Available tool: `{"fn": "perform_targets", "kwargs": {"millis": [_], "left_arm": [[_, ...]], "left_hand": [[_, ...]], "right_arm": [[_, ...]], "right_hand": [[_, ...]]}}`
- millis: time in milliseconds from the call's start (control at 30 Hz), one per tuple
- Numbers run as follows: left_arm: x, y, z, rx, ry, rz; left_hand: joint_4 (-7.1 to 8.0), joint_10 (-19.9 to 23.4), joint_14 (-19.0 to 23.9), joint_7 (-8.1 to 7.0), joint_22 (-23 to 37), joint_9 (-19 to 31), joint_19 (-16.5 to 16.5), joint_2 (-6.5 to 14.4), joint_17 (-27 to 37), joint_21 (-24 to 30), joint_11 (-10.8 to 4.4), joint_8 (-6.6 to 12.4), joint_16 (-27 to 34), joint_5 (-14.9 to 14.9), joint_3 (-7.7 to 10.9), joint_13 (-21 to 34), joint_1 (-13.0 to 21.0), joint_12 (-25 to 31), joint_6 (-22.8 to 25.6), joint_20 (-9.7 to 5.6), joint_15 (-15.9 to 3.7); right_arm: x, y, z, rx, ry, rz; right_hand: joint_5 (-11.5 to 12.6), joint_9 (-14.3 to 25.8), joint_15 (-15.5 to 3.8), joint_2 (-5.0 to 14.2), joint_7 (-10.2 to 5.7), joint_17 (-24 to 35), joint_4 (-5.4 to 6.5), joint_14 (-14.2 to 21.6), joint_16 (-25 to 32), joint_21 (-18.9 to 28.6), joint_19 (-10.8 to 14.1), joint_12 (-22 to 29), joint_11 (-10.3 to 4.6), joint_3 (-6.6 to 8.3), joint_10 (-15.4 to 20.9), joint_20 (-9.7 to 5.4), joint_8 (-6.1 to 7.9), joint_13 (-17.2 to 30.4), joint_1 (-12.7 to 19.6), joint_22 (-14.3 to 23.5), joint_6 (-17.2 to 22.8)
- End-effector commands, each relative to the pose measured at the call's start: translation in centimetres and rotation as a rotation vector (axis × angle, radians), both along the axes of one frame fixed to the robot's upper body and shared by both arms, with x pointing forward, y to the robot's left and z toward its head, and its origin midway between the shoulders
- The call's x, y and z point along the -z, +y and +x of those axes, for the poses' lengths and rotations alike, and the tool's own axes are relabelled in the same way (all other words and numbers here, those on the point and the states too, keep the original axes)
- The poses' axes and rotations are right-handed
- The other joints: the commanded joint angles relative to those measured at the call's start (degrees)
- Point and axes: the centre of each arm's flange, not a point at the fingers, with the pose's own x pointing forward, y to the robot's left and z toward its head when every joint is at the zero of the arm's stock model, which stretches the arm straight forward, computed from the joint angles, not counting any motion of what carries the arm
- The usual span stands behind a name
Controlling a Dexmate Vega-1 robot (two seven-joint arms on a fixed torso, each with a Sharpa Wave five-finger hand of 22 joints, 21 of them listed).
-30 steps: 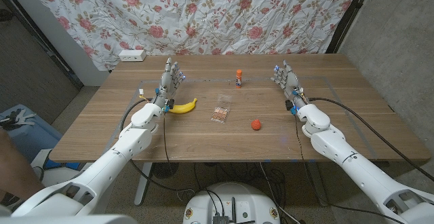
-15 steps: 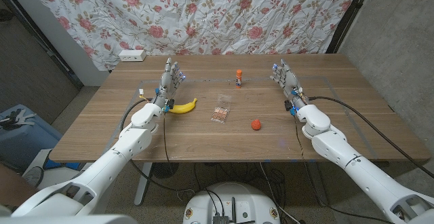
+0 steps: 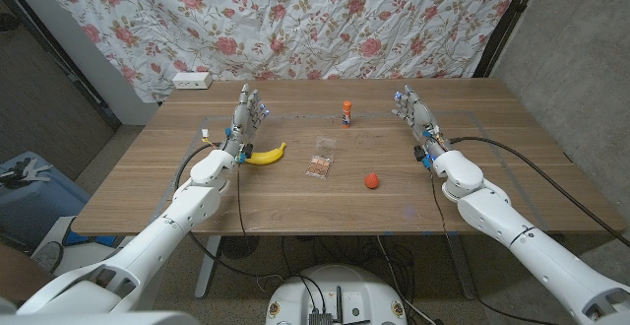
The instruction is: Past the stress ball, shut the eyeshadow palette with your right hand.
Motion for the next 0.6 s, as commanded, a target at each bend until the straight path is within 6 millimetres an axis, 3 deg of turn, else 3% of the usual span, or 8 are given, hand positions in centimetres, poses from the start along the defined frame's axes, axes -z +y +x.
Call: {"fn": "perform_targets", "kwargs": {"millis": [33,600], "left_arm": [[0.0,0.0,0.0,0.0,0.0,0.0],[0.0,0.0,0.0,0.0,0.0,0.0]], "left_hand": [[0.26,0.03,-0.41,-0.51,0.24,0.18,0.51,0.12,0.18,0.39,-0.41,0.32,0.44,0.32,-0.08,0.18,0.75,0.29,-0.12,-0.49,-4.08],[0.26,0.04,-0.38,-0.51,0.24,0.18,0.49,0.12,0.18,0.38,-0.43,0.32,0.45,0.32,-0.07,0.18,0.75,0.3,-0.11,-0.5,-4.12]], "right_arm": [[-0.7,1.1,-1.1,0.027,-0.016,-0.116],[-1.9,2.7,-1.5,0.083,-0.023,-0.291]], "right_hand": [[0.41,0.21,0.13,0.25,0.04,-0.1,-0.11,-0.52,-0.06,-0.29,0.05,0.06,-0.03,0.58,-0.58,0.1,0.08,-0.14,0.32,0.25,-0.31],[0.37,0.21,0.48,0.15,0.19,-0.77,-0.39,-0.84,0.08,-1.26,-0.32,0.2,0.14,0.74,-1.02,0.19,0.13,-0.7,0.21,0.24,-0.52]]}}
